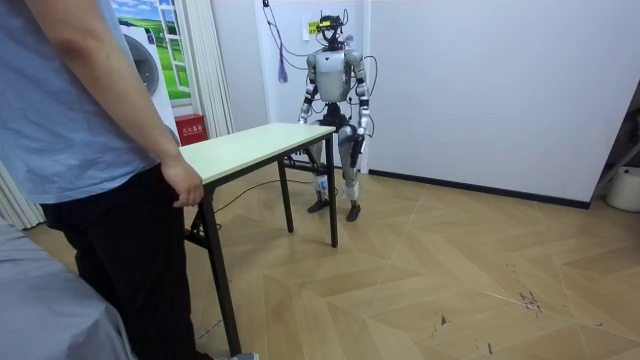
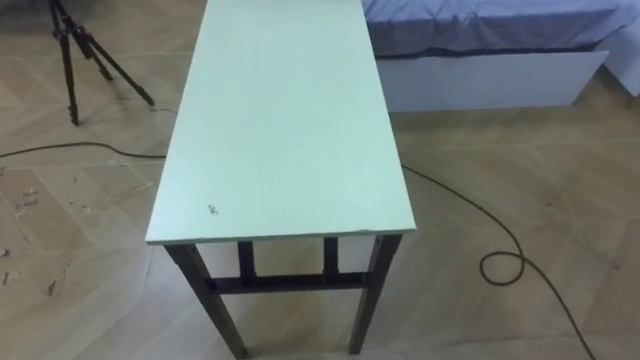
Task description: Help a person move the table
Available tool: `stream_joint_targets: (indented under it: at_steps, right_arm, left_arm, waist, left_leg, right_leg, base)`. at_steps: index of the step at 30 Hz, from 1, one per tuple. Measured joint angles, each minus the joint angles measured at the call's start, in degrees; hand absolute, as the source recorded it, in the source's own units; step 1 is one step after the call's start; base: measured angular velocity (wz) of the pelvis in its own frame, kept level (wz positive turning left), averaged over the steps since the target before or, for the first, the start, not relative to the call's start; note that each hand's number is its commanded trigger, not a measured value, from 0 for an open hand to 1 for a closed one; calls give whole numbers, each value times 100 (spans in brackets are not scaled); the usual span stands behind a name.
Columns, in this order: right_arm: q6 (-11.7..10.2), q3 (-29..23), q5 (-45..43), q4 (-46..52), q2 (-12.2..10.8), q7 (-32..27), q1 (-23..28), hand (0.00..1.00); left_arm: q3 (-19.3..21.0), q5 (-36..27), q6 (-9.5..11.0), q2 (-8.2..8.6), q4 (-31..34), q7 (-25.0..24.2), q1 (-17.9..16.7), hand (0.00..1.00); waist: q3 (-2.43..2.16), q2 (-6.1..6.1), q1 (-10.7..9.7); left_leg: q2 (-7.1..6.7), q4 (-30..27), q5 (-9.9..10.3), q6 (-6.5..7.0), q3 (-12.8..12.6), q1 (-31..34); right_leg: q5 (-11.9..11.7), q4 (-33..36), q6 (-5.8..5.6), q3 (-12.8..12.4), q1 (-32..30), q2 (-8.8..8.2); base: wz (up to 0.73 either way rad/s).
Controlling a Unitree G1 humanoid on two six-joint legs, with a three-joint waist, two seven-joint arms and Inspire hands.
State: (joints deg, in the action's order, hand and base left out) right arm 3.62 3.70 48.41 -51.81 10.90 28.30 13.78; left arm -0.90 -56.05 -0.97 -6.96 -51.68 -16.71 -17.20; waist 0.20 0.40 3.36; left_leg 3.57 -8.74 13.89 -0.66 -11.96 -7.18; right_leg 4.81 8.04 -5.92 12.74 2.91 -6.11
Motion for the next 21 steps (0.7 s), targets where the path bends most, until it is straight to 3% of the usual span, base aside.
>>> stream_joint_targets:
  at_steps: [3,9,13,21]
  right_arm:
    - [144,5,428,504,2,39,146,0]
    - [240,208,828,1014,-8,73,202,0]
    - [293,602,981,1959,-18,72,439,0]
    - [345,854,1074,2317,-84,248,251,0]
  left_arm:
    - [-268,-654,-114,-27,395,-183,-68,0]
    - [-748,-1195,-263,-113,946,-258,-76,0]
    - [-1056,-1871,-327,-181,2034,-252,-261,0]
    - [-1525,-1865,-338,-181,2469,-255,-2,0]
  waist:
    - [-2,-9,2]
    - [2,7,-17]
    - [40,17,-111]
    - [40,11,-324]
  left_leg:
    - [2,-2,0,0,2,-2]
    - [3,-12,-1,0,-34,-30]
    - [0,-44,0,0,-39,-2]
    - [13,-21,-1,-2,-44,-19]
  right_leg:
    - [0,0,0,-1,0,1]
    - [1,-1,1,-56,7,6]
    - [1,10,1,-139,-4,4]
    - [1,64,1,-175,-8,17]
  base:
    - [0]
    - [-3]
    - [-1]
    - [0]
